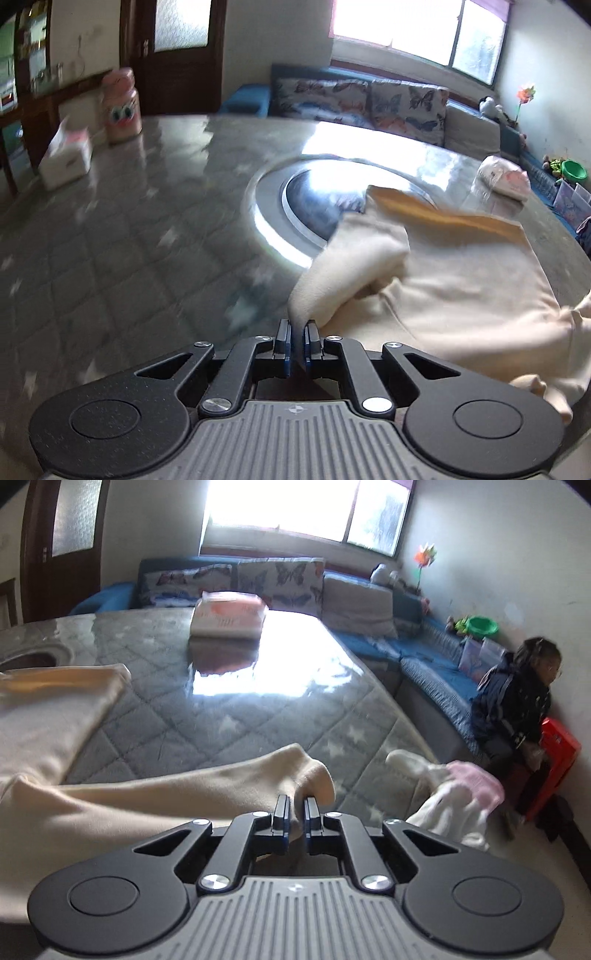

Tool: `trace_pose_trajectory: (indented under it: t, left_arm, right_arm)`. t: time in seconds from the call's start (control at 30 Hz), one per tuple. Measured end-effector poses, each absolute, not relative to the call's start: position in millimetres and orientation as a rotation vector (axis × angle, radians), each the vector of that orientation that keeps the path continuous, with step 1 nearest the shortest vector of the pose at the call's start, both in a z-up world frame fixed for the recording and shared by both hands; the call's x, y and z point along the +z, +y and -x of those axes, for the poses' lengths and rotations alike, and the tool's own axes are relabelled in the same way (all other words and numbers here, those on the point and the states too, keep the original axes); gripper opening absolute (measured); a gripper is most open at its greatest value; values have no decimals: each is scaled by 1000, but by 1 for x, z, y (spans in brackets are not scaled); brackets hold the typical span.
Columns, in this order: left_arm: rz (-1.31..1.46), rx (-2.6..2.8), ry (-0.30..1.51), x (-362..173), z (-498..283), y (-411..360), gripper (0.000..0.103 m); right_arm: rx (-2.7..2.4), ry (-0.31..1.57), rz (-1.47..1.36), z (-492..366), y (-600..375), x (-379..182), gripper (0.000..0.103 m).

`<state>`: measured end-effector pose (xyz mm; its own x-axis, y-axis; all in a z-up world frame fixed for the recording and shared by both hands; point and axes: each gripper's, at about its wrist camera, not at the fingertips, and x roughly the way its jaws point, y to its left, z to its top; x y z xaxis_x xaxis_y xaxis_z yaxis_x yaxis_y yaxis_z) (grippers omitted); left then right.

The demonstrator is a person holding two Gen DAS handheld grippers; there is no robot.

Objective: Fold clothes
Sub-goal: 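Lift the hem with both grippers and pull it to spread the shirt flat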

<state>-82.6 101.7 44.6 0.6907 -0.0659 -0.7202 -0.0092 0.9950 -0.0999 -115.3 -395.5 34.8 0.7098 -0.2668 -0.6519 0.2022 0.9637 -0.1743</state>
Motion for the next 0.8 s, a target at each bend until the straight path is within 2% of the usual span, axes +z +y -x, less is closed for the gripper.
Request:
trace_pose_trajectory:
  t: [0.1, 0.17, 0.2, 0.27, 0.33, 0.8]
  left_arm:
    - [72, -18, 811, 46, 91, 106, 25]
    - [52, -4, 800, 51, 95, 108, 39]
    - [40, 2, 793, 53, 96, 108, 40]
    - [19, 15, 776, 58, 97, 108, 51]
    - [11, 24, 761, 63, 96, 109, 55]
    - [-36, -72, 721, 69, 10, 61, 55]
  right_arm:
    - [-240, 734, 71, 115, -395, 40, 13]
    - [-238, 713, 68, 114, -395, 48, 15]
    - [-235, 704, 68, 114, -395, 53, 16]
    - [-231, 686, 66, 114, -396, 62, 20]
    - [-218, 677, 65, 113, -397, 68, 20]
    - [103, 708, 85, 55, -333, 68, 21]
